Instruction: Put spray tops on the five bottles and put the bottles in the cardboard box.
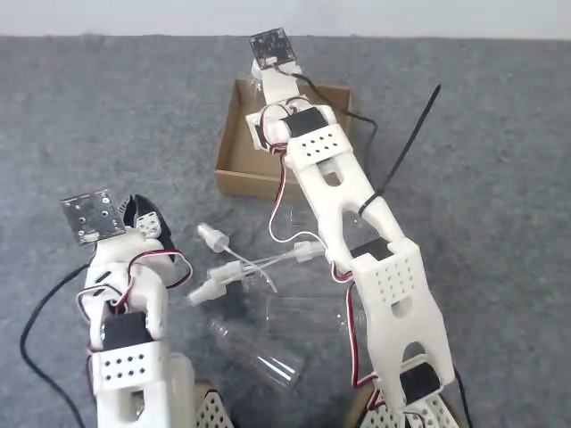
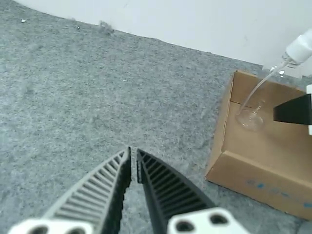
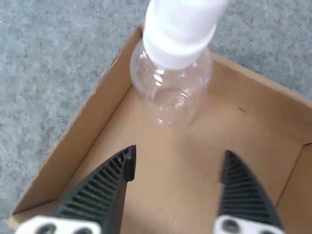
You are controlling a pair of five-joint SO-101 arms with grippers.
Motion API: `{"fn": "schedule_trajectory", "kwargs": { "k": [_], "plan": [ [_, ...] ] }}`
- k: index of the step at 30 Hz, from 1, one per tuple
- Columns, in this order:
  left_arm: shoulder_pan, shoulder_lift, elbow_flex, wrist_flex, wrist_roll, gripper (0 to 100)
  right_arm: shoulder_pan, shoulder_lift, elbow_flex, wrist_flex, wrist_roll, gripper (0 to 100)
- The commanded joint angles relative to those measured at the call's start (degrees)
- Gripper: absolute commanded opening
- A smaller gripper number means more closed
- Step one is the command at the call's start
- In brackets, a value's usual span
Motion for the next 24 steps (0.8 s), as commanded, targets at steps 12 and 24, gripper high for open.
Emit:
{"fn": "schedule_trajectory", "kwargs": {
  "k": [12,24],
  "plan": [
    [-0.3,-1.2,-0.8,-1.9,-0.5,2,0.0,-1.0,-4.6,-0.4,10.5,0.6],
    [-0.3,-1.2,-0.8,-1.9,-0.5,2,1.5,0.4,-4.7,-2.5,11.1,0.6]
  ]
}}
